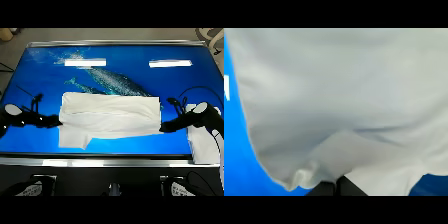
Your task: Fold the shirts.
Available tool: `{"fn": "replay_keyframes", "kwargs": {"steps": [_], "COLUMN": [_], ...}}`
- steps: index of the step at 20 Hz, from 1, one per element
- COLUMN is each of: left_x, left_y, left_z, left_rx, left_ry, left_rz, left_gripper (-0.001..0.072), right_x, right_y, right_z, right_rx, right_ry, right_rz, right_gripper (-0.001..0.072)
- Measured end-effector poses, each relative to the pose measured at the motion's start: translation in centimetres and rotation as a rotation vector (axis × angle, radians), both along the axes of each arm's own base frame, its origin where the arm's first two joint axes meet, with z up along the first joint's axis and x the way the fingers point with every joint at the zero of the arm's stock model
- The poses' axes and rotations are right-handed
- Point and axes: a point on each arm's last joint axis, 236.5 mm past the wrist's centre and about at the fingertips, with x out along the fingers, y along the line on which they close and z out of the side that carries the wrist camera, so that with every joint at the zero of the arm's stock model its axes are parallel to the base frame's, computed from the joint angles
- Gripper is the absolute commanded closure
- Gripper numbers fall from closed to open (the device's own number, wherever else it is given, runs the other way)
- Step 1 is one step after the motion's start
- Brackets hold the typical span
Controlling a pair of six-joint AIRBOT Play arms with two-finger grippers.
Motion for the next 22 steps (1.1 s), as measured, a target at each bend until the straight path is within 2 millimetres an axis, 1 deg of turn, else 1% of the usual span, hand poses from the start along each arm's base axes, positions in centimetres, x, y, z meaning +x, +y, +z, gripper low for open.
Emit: {"fn": "replay_keyframes", "kwargs": {"steps": [2,5,7,9,12,14,16,19,20,21,22], "left_x": [2.6,6.9,9.8,12.5,15.8,17.5,18.3,18.2,17.8,17.3,17.1], "left_y": [0.1,0.4,0.2,-0.1,-0.3,-0.1,-0.1,-0.5,-0.8,-1.0,-1.2], "left_z": [2.2,3.9,4.3,4.5,4.4,3.8,2.7,-0.1,-1.0,-1.8,-2.3], "left_rx": [-0.001,-0.007,-0.028,-0.05,-0.072,-0.08,-0.091,-0.109,-0.115,-0.12,-0.123], "left_ry": [-0.054,-0.106,-0.123,-0.139,-0.15,-0.146,-0.123,-0.041,-0.007,0.028,0.051], "left_rz": [-0.007,0.007,0.012,0.02,0.033,0.043,0.051,0.052,0.048,0.042,0.04], "left_gripper": [0.0686,0.0685,0.0685,0.0685,0.0685,0.0685,0.0685,0.0683,0.0622,0.0421,0.0169], "right_x": [3.1,7.0,9.6,12.4,15.6,16.9,17.3,16.7,16.3,16.0,15.9], "right_y": [-0.8,-1.5,-1.5,-1.0,-0.6,-1.2,-1.8,-2.3,-2.3,-2.3,-2.2], "right_z": [1.4,2.3,2.2,2.1,1.6,1.2,0.4,-1.2,-1.7,-2.1,-2.3], "right_rx": [-0.022,-0.03,-0.036,-0.046,-0.077,-0.114,-0.148,-0.172,-0.172,-0.173,-0.171], "right_ry": [-0.082,-0.146,-0.18,-0.221,-0.266,-0.276,-0.264,-0.207,-0.18,-0.161,-0.152], "right_rz": [-0.008,-0.023,-0.022,-0.009,0.006,-0.005,-0.007,0.002,0.009,0.009,0.005], "right_gripper": [0.0694,0.0694,0.0694,0.0694,0.0693,0.0693,0.0692,0.0689,0.0579,0.0286,0.0085]}}
